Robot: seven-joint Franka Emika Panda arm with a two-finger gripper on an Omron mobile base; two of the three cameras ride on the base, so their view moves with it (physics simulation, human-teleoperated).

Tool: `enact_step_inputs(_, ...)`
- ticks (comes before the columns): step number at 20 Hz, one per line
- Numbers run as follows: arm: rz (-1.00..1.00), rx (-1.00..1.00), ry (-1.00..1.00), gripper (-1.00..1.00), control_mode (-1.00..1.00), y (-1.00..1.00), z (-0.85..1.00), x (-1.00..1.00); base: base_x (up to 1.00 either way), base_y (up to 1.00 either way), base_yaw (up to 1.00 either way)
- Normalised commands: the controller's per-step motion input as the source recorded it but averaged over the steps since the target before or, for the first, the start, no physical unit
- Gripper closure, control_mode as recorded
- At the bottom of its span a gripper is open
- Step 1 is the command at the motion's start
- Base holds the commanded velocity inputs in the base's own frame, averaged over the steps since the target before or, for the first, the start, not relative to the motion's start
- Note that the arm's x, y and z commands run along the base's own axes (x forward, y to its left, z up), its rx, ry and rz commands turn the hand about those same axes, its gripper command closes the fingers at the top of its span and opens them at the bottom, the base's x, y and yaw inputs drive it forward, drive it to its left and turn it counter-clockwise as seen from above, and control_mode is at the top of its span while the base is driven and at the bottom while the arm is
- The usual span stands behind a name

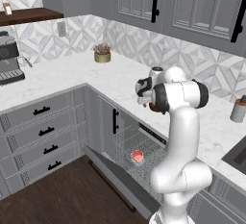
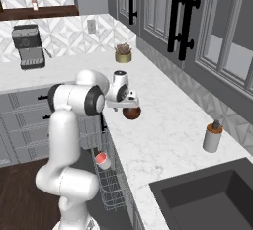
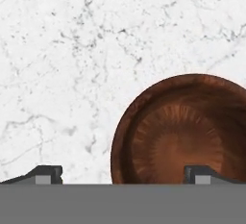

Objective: Pick up the cup and bowl from the counter, place them in the dishwasher, and close the dishwasher door.

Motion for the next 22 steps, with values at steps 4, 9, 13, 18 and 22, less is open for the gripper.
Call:
enact_step_inputs(4,0.13,0.00,0.01,-1.00,-1.00,-0.09,-0.30,0.26,0.00,0.00,0.00)
enact_step_inputs(9,0.05,0.00,0.00,1.00,-1.00,0.05,-0.33,-0.06,0.00,0.00,0.00)
enact_step_inputs(13,0.00,0.00,-0.04,1.00,-1.00,0.16,-0.11,-0.18,0.00,0.00,0.00)
enact_step_inputs(18,0.00,0.00,0.00,1.00,-1.00,0.00,0.00,-0.02,0.00,0.00,0.00)
enact_step_inputs(22,0.01,-0.01,-0.19,1.00,-1.00,0.21,0.69,-0.73,0.00,0.00,0.00)
